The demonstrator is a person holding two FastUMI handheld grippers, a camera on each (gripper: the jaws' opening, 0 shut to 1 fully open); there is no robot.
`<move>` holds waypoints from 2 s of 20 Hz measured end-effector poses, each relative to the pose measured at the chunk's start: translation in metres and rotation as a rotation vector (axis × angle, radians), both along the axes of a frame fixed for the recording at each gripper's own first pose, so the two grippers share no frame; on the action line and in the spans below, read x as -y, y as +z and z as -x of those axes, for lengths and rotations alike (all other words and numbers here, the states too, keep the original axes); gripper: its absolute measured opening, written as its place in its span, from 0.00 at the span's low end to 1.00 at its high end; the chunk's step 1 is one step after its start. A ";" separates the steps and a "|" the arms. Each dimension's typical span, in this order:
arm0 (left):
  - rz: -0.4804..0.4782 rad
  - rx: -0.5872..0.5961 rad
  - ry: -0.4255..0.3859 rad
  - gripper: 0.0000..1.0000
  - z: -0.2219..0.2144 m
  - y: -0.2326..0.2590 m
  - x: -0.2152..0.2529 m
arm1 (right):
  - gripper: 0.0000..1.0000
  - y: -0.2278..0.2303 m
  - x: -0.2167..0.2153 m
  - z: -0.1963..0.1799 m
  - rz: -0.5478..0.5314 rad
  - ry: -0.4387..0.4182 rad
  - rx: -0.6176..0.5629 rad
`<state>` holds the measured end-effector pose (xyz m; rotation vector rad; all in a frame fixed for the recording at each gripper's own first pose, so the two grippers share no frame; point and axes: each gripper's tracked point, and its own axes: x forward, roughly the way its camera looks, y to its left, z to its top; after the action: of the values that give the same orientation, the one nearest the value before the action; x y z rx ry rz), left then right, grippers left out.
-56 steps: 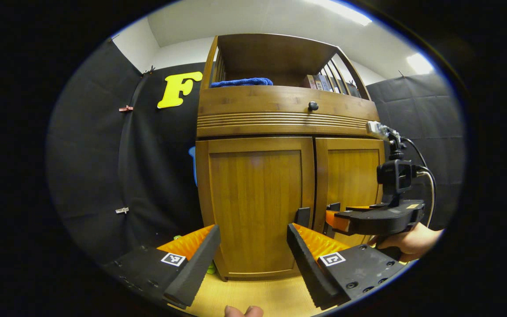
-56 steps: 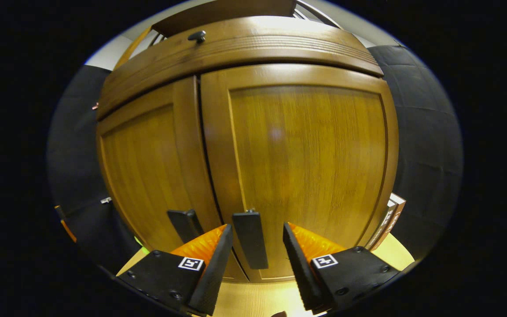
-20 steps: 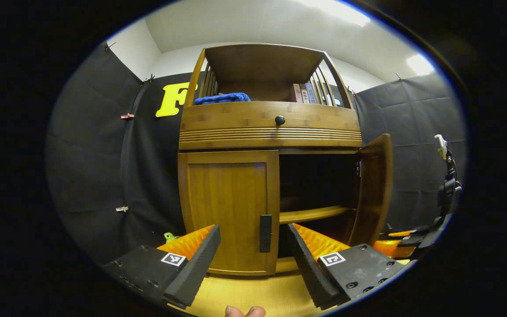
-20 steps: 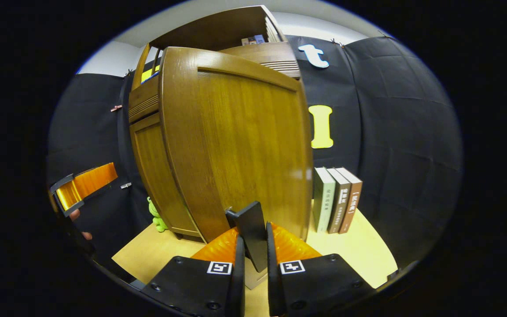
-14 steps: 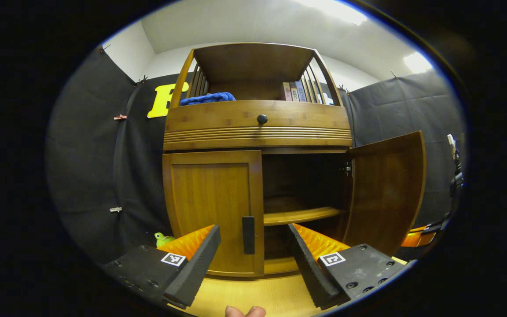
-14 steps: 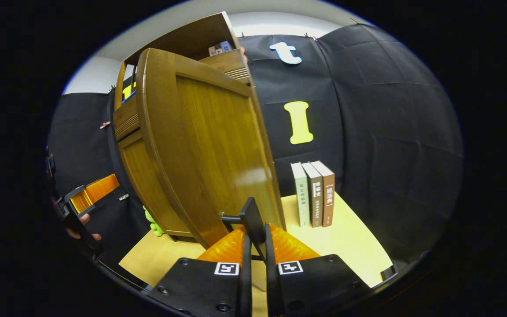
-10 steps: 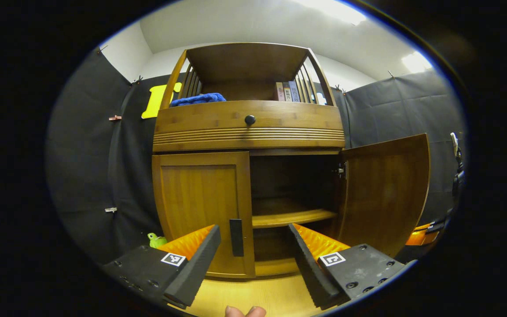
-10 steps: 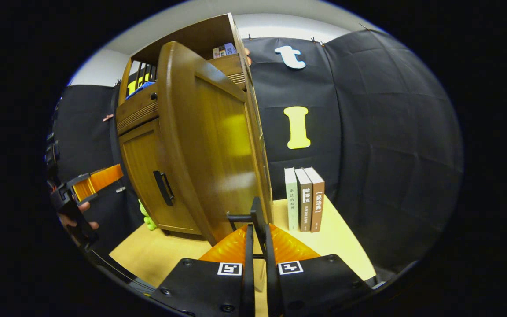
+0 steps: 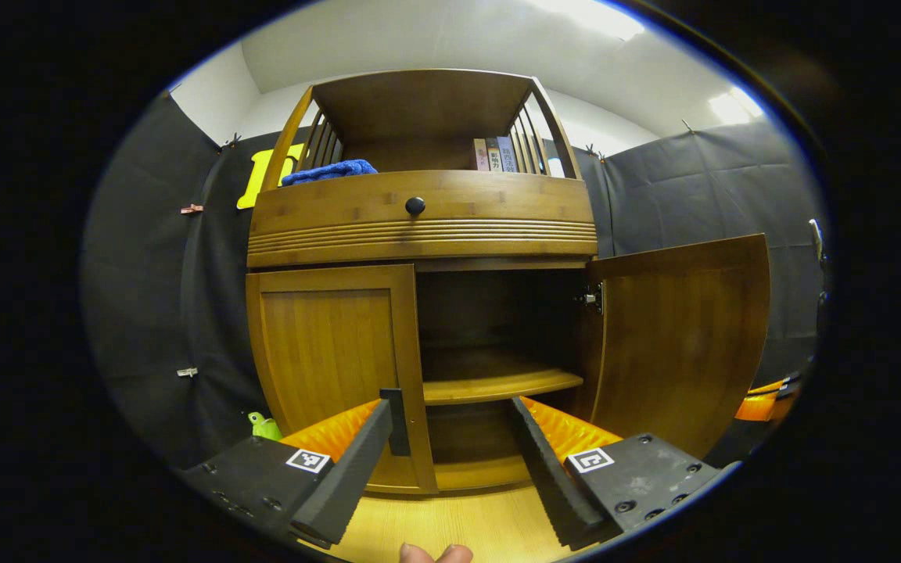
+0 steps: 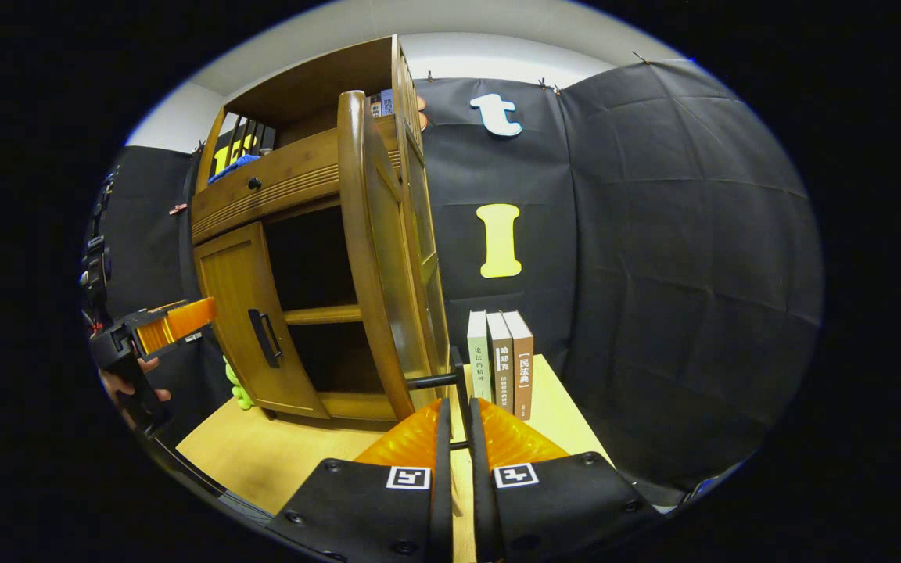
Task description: Open the right door of the double-door shoe cabinet with the right hand, and open the left door with the left hand.
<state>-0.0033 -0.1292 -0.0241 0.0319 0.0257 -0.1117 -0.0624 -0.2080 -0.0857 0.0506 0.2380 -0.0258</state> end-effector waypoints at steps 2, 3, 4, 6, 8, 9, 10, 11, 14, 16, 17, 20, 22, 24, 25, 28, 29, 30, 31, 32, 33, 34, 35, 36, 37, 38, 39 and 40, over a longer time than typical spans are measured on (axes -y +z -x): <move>0.007 -0.006 0.003 0.93 -0.004 -0.001 -0.001 | 0.15 0.008 0.006 0.005 0.025 -0.026 0.019; 0.007 -0.005 0.004 0.93 -0.007 -0.002 -0.002 | 0.24 0.016 0.004 0.008 0.025 -0.033 0.027; 0.003 -0.004 0.006 0.95 -0.009 -0.003 -0.003 | 0.39 0.023 0.009 0.015 0.033 -0.060 0.038; -0.012 -0.002 0.007 0.95 -0.017 -0.007 -0.006 | 0.68 0.043 0.016 0.027 0.019 -0.108 0.090; -0.022 -0.005 0.006 0.93 -0.027 -0.014 -0.010 | 0.98 0.053 0.009 0.040 -0.012 -0.111 0.111; -0.023 -0.011 0.007 0.93 -0.032 -0.018 -0.012 | 0.98 0.048 0.005 0.049 -0.016 -0.105 0.095; -0.023 -0.017 0.011 0.93 -0.040 -0.025 -0.014 | 0.98 0.046 0.000 0.056 -0.023 -0.101 0.082; -0.026 -0.024 0.014 0.93 -0.048 -0.030 -0.017 | 0.98 0.046 -0.004 0.062 -0.027 -0.098 0.073; -0.058 -0.037 0.051 0.93 -0.074 -0.049 -0.033 | 0.98 0.057 -0.020 0.071 -0.017 -0.089 0.105; -0.072 -0.048 0.075 0.93 -0.092 -0.063 -0.045 | 0.98 0.060 -0.036 0.071 -0.023 -0.074 0.115; -0.073 -0.057 0.075 0.93 -0.102 -0.070 -0.048 | 0.98 0.061 -0.043 0.071 -0.017 -0.066 0.114; -0.069 -0.082 0.087 0.83 -0.129 -0.089 -0.058 | 0.98 0.068 -0.061 0.065 -0.017 -0.050 0.118; -0.053 -0.082 0.108 0.76 -0.146 -0.094 -0.066 | 0.98 0.066 -0.073 0.057 -0.025 -0.046 0.109; -0.040 -0.087 0.122 0.73 -0.162 -0.101 -0.071 | 0.98 0.068 -0.084 0.050 -0.021 -0.036 0.111; -0.036 -0.093 0.117 0.72 -0.170 -0.104 -0.072 | 0.98 0.069 -0.087 0.048 -0.009 -0.035 0.111; -0.047 -0.115 0.109 0.60 -0.186 -0.117 -0.070 | 0.98 0.070 -0.095 0.043 0.018 -0.033 0.112; -0.059 -0.117 0.124 0.55 -0.187 -0.119 -0.072 | 0.98 0.070 -0.098 0.042 0.022 -0.032 0.111; -0.051 -0.116 0.119 0.44 -0.187 -0.120 -0.071 | 0.98 0.069 -0.098 0.040 0.025 -0.034 0.109; -0.039 -0.117 0.116 0.39 -0.190 -0.120 -0.071 | 0.98 0.068 -0.099 0.038 0.030 -0.040 0.106; -0.033 -0.122 0.109 0.37 -0.189 -0.120 -0.073 | 0.98 0.067 -0.098 0.038 0.030 -0.046 0.101; -0.034 -0.131 0.101 0.36 -0.188 -0.121 -0.073 | 0.98 0.067 -0.099 0.037 0.026 -0.050 0.098; -0.032 -0.137 0.096 0.34 -0.185 -0.122 -0.074 | 0.95 0.068 -0.099 0.036 0.020 -0.056 0.097; -0.031 -0.142 0.095 0.33 -0.183 -0.123 -0.074 | 0.98 0.068 -0.098 0.036 0.017 -0.065 0.097; -0.033 -0.145 0.094 0.31 -0.179 -0.123 -0.075 | 0.98 0.068 -0.096 0.036 0.016 -0.075 0.097; -0.034 -0.144 0.091 0.31 -0.175 -0.121 -0.076 | 0.98 0.067 -0.094 0.036 0.014 -0.086 0.097; -0.032 -0.149 0.088 0.31 -0.167 -0.123 -0.077 | 0.98 0.067 -0.093 0.037 0.011 -0.093 0.096; -0.028 -0.154 0.084 0.30 -0.159 -0.122 -0.079 | 0.92 0.065 -0.092 0.039 0.009 -0.099 0.094; -0.023 -0.157 0.082 0.30 -0.149 -0.122 -0.081 | 0.98 0.064 -0.091 0.040 0.007 -0.104 0.093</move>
<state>0.1454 -0.0479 -0.1463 0.0447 0.1854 -0.0318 -0.1020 -0.1167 -0.0219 0.0572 0.1416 -0.1279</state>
